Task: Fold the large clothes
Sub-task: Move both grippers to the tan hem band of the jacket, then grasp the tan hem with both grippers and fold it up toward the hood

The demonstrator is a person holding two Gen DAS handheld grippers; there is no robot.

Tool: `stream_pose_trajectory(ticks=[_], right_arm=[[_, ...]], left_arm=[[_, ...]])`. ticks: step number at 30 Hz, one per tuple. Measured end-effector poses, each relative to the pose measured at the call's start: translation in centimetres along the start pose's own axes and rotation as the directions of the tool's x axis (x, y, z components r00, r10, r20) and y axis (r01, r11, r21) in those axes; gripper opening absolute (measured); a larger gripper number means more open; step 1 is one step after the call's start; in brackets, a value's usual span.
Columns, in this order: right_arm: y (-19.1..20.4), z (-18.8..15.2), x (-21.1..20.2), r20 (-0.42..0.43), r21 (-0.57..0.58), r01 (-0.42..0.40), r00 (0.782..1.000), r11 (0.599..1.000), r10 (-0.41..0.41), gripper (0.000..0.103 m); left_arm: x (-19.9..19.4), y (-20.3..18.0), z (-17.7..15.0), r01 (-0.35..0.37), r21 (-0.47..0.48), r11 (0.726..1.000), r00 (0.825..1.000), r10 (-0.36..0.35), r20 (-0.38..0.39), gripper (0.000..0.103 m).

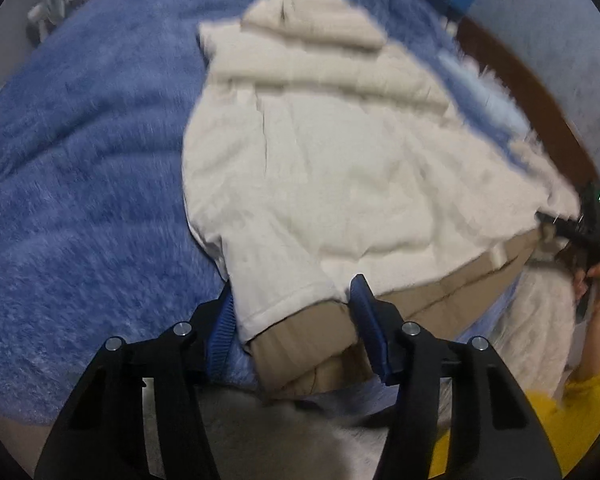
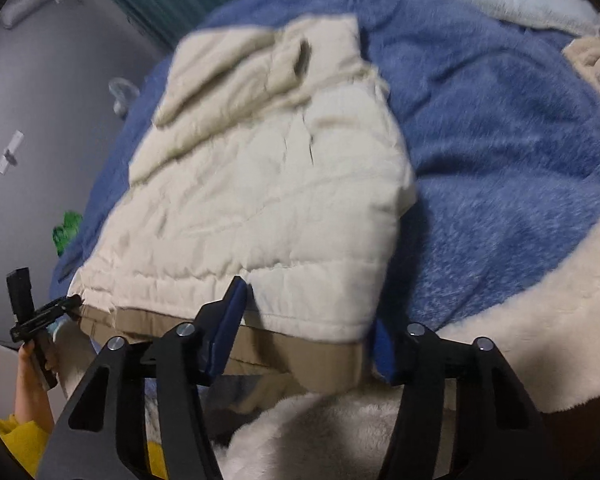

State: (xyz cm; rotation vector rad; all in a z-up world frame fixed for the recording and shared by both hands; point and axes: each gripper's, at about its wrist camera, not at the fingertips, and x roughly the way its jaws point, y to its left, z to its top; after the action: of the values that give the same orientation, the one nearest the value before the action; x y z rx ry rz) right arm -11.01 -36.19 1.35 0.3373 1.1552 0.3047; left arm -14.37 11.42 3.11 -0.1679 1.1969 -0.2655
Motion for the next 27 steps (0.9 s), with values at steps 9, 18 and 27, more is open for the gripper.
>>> stream_pose_trajectory(ticks=[9, 18, 27], right_arm=[[2.7, -0.5, -1.7, 0.138, -0.125, 0.035, 0.99, 0.992, -0.017, 0.017], [7.4, 7.3, -4.4, 0.427, -0.13, 0.053, 0.904, 0.99, 0.008, 0.011], [8.2, 18.4, -1.9, 0.568, 0.013, 0.072, 0.82, 0.997, -0.066, 0.01]], left_arm=[[-1.2, 0.5, 0.8, 0.038, 0.008, 0.999, 0.997, -0.039, 0.07, 0.023], [-6.1, 0.2, 10.2, 0.051, 0.043, 0.998, 0.94, -0.062, 0.336, 0.012], [-6.1, 2.0, 20.2, 0.026, -0.043, 0.999, 0.853, 0.0, 0.522, 0.011]])
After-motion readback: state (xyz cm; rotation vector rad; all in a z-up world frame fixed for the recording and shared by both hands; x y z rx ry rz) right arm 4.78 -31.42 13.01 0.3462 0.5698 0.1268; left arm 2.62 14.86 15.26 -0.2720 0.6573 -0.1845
